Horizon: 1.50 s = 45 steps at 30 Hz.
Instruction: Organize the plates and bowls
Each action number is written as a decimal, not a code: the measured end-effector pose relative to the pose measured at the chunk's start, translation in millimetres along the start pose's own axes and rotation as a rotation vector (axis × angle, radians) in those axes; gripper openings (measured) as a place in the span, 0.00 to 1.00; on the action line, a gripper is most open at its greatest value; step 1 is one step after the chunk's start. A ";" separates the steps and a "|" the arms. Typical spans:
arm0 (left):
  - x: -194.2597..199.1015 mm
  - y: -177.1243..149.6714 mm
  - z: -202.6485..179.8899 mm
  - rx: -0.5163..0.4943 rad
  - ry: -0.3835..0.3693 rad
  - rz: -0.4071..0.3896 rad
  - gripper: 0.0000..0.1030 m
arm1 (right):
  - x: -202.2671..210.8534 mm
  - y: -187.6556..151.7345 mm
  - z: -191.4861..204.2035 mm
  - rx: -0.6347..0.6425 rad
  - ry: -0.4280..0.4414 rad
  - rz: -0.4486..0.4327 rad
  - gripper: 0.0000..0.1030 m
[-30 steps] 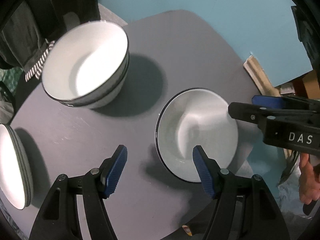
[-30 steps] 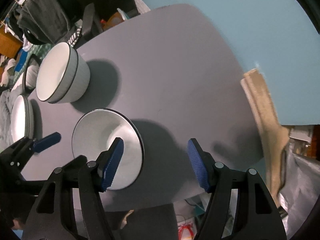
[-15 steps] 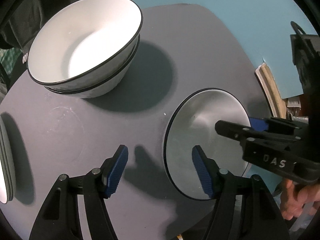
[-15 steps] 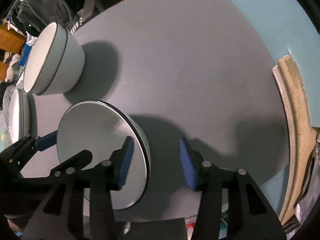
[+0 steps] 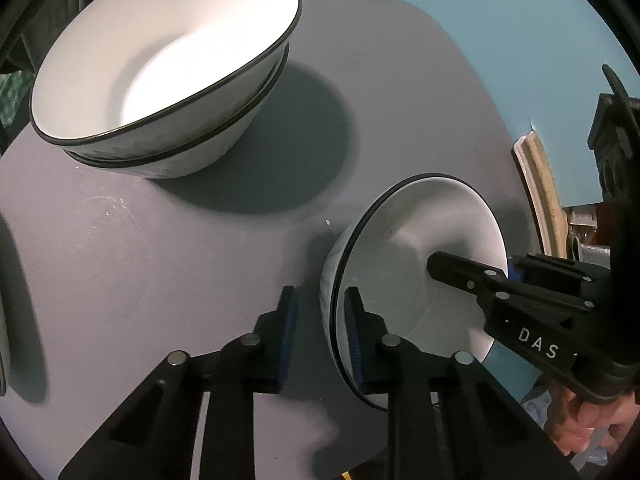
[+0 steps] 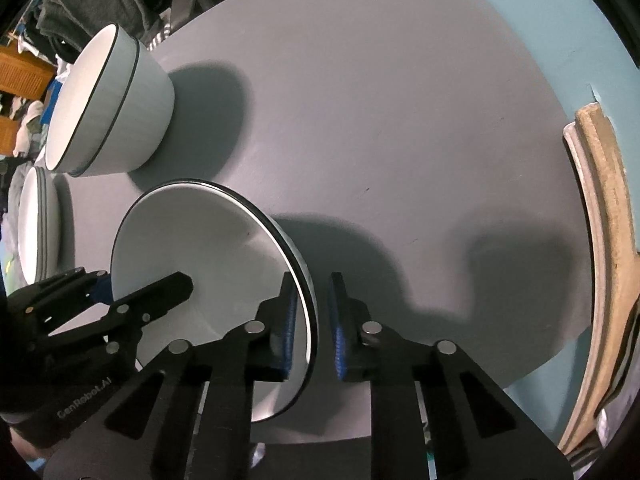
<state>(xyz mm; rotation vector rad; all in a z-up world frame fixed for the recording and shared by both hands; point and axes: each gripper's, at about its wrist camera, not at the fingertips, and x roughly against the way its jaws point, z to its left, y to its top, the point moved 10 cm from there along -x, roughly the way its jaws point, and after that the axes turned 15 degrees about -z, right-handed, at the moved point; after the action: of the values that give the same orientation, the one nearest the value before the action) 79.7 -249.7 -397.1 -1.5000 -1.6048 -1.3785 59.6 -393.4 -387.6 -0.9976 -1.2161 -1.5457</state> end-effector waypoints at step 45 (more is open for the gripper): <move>108.6 56.9 27.0 0.062 0.094 -0.170 0.08 | 58.0 58.0 68.8 0.126 0.073 -0.063 0.06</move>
<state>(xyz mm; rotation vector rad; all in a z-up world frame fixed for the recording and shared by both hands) 114.6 -191.3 -291.6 -1.2682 -1.7318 -1.4546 104.2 -341.9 -304.9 -0.8212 -1.2881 -1.5205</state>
